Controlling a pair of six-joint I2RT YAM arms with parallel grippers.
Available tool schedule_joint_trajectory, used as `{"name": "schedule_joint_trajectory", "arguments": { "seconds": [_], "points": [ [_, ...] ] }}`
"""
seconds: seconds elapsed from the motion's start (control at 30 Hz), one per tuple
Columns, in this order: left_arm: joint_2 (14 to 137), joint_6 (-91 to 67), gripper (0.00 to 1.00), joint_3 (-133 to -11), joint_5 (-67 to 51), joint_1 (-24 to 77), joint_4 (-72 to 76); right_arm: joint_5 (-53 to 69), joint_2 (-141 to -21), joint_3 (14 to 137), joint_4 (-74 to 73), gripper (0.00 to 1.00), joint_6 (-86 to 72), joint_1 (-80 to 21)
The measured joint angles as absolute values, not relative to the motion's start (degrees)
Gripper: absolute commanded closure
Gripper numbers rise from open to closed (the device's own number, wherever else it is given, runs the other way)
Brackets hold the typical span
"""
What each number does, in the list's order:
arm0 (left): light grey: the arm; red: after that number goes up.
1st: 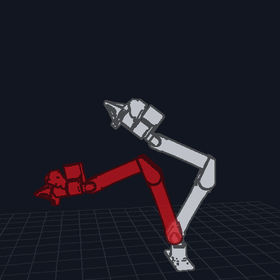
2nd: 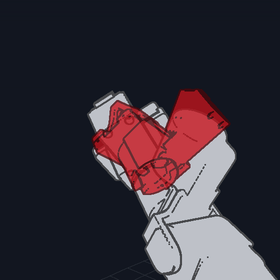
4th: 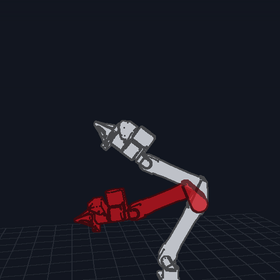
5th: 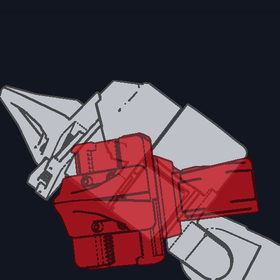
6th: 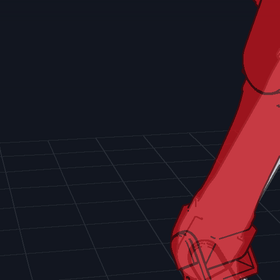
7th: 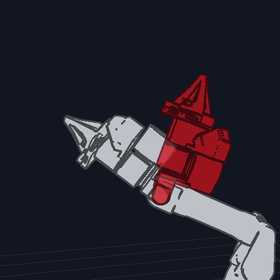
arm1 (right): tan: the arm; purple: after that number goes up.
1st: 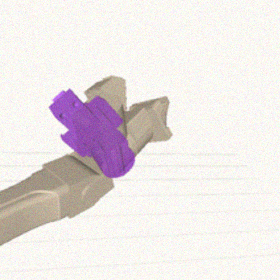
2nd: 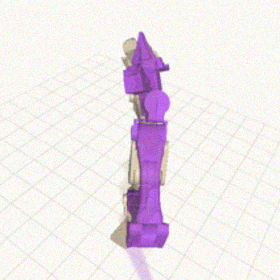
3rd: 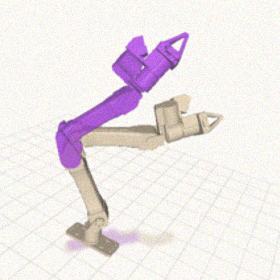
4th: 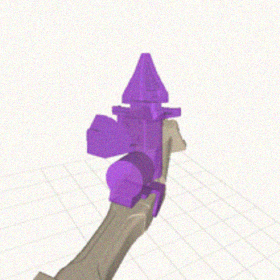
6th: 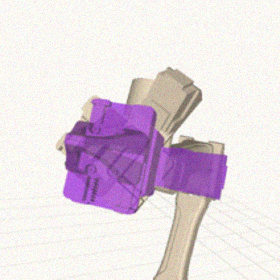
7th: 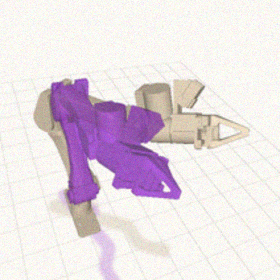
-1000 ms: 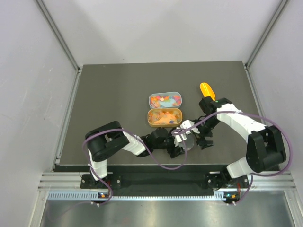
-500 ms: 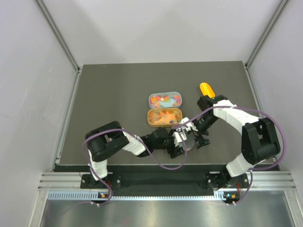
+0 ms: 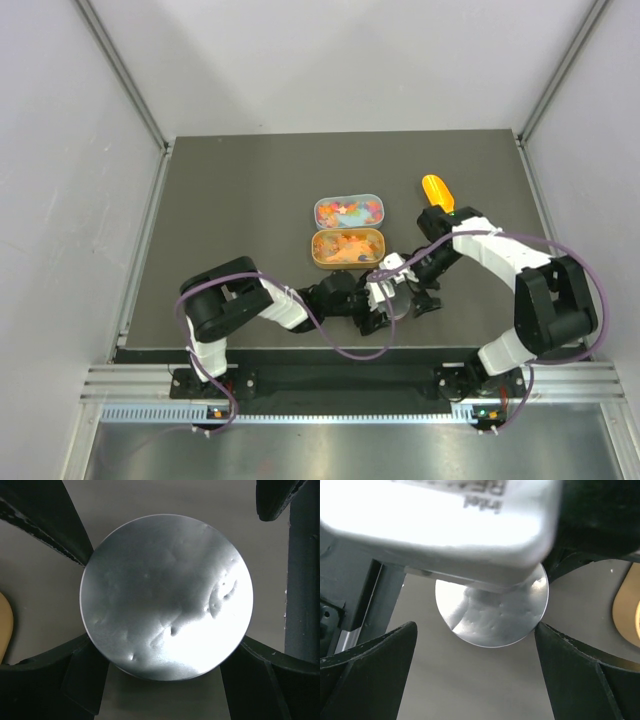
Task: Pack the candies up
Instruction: Screw the bottle lid onto the packing bottle.
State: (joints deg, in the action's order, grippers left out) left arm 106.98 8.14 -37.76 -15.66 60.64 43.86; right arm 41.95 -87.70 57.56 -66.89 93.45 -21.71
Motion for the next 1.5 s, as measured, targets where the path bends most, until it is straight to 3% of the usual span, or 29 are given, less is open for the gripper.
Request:
{"name": "schedule_joint_trajectory", "arguments": {
  "seconds": [0.53, 0.97, 1.27, 1.5],
  "points": [
    [107.0, 8.4, 0.66, -37.8, -16.6, 61.5, 43.8, 40.8, -76.1, 51.7, -68.1, 0.0, 87.1, -22.2],
    [107.0, 7.7, 0.66, -37.8, -15.3, 61.1, 44.0, 39.1, -73.2, 50.0, -70.1, 0.0, 81.3, -22.5],
    [107.0, 7.7, 0.66, -37.8, -15.3, 61.0, 44.0, 36.7, -74.1, 54.6, -68.8, 0.0, 81.2, -20.8],
    [107.0, 7.7, 0.66, -37.8, -15.3, 61.0, 44.0, 38.0, -82.4, 56.4, -64.0, 0.0, 81.3, -20.8]
  ]
}}
